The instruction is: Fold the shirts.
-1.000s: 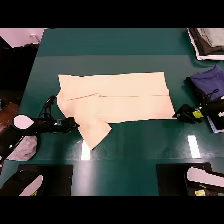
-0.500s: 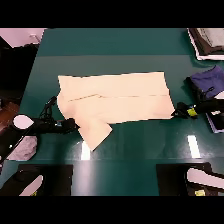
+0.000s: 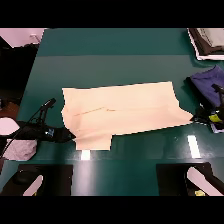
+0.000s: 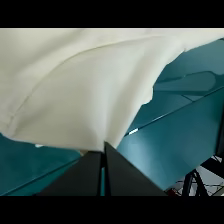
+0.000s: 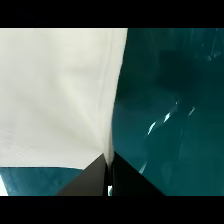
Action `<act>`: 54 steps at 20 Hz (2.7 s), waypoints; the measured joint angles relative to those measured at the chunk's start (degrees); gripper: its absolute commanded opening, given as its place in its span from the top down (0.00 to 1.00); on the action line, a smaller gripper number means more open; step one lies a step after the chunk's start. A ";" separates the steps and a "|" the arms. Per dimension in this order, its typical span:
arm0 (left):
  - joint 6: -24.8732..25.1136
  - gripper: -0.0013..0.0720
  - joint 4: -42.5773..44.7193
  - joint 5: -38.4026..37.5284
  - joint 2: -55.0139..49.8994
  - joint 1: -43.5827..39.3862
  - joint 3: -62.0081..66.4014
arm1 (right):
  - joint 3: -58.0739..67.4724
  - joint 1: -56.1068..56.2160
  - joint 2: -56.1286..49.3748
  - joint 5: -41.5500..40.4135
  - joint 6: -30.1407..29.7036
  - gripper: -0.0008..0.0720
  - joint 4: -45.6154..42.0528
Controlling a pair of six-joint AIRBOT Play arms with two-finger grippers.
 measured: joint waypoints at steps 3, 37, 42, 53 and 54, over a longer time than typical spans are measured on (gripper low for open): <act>-0.15 0.94 0.09 1.64 2.12 -0.02 0.66 | 0.00 0.98 2.27 -1.27 0.13 0.97 0.72; -7.17 0.95 9.64 48.28 -20.76 0.20 11.30 | 28.37 14.19 -29.38 -18.38 7.04 0.34 9.53; -7.32 0.93 9.42 41.59 -20.76 0.15 11.30 | 29.11 6.45 -33.53 -7.76 1.79 0.34 11.58; -7.37 0.93 9.25 31.76 -20.76 0.17 11.32 | 35.43 4.66 -48.68 2.82 -5.53 0.37 24.15; -7.37 0.93 9.18 31.36 -20.76 0.17 11.30 | 36.15 5.46 -49.44 3.21 -5.64 0.41 24.72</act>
